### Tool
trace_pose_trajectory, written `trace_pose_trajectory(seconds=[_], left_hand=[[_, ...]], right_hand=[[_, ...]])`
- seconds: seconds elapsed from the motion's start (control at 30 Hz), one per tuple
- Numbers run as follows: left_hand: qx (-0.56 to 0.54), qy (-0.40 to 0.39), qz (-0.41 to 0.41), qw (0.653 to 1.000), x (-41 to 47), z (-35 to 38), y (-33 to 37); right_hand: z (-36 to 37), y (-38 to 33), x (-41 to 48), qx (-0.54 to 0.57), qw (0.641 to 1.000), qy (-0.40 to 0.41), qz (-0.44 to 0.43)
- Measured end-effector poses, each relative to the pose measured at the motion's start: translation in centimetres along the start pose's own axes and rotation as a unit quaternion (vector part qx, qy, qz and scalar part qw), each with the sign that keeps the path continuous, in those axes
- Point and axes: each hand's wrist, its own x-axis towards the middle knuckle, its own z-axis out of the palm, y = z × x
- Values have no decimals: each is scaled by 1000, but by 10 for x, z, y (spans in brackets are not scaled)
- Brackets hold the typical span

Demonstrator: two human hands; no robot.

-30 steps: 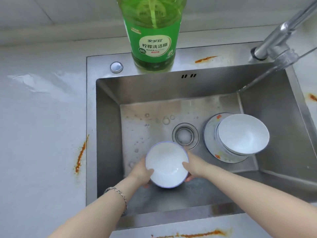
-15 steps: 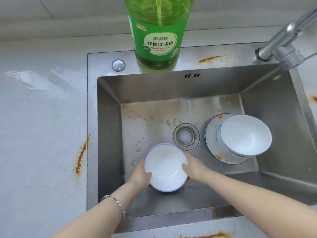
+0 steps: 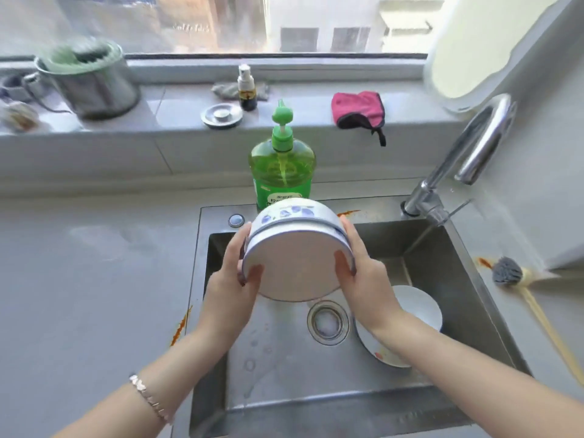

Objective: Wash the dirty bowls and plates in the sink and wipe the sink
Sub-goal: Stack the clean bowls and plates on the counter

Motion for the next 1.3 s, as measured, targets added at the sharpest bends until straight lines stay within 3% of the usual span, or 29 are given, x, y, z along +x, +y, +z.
trace_pose_trajectory(seconds=[0.27,0.47,0.63,1.07,1.2,1.3], left_hand=[[3,84,132,988,-11,-16,69],[30,129,225,965,-27,-8,81],[45,140,227,963,-35,0,85],[72,111,130,983,-67,15,84],[67,82,37,994,-72,14,80],[13,25,-67,997,-74,10,72]], right_hand=[[-51,-30,22,-6,959,103,-263],[-73,-31,21,-13,921,120,-370],[-77,-21,18,-1,930,102,-354],[-78,-3,-13,15,958,57,-282],[-81,-12,-26,27,992,-52,-108],[-75,-12,-31,-7,989,-150,-7]])
